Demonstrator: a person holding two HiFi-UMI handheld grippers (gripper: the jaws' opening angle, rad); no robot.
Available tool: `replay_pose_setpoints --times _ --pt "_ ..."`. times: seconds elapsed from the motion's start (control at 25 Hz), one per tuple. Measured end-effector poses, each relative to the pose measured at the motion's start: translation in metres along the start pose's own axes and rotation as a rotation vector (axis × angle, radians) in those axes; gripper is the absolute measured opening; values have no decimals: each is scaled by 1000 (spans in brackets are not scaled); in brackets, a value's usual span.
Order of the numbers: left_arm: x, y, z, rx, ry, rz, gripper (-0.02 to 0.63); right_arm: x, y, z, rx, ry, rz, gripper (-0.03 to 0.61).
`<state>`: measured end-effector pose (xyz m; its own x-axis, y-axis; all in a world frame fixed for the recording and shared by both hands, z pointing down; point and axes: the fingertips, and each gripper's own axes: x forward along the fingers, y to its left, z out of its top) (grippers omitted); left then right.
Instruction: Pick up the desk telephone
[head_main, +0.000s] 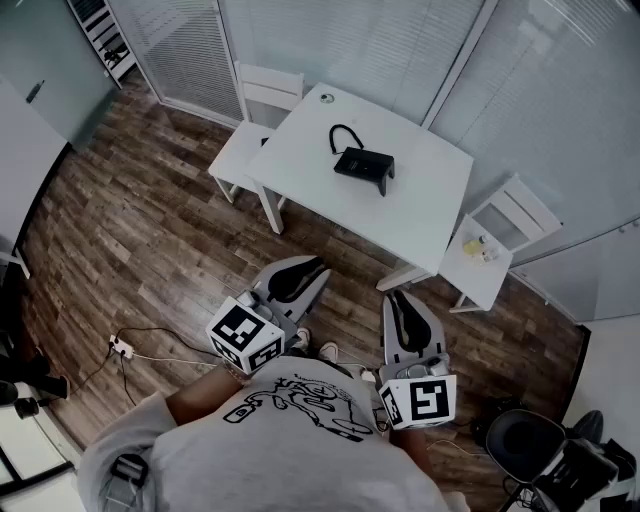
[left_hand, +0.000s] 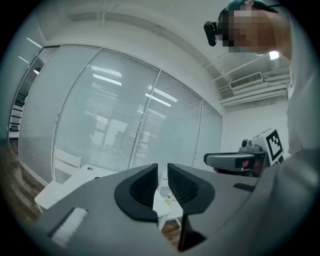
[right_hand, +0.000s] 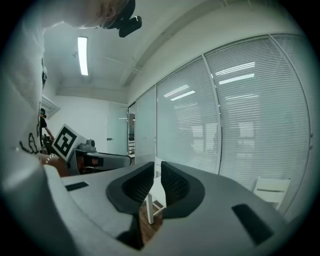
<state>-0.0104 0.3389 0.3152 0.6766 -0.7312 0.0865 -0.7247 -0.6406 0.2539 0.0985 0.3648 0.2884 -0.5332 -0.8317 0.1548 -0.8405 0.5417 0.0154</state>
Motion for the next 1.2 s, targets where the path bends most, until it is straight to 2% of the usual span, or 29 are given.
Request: replay_pose_setpoints --times 0.4,0.72,0.96,1.2 --pt "-8 24 8 -9 -9 -18 60 27 15 7 -3 -9 2 40" --pt "-24 46 -5 -20 25 -41 60 44 38 -3 40 -1 -15 40" --pt "-17 61 -12 -46 40 -37 60 57 28 -13 73 14 -37 40" --pt "19 70 -13 -46 46 -51 60 77 3 -18 65 19 -29 40"
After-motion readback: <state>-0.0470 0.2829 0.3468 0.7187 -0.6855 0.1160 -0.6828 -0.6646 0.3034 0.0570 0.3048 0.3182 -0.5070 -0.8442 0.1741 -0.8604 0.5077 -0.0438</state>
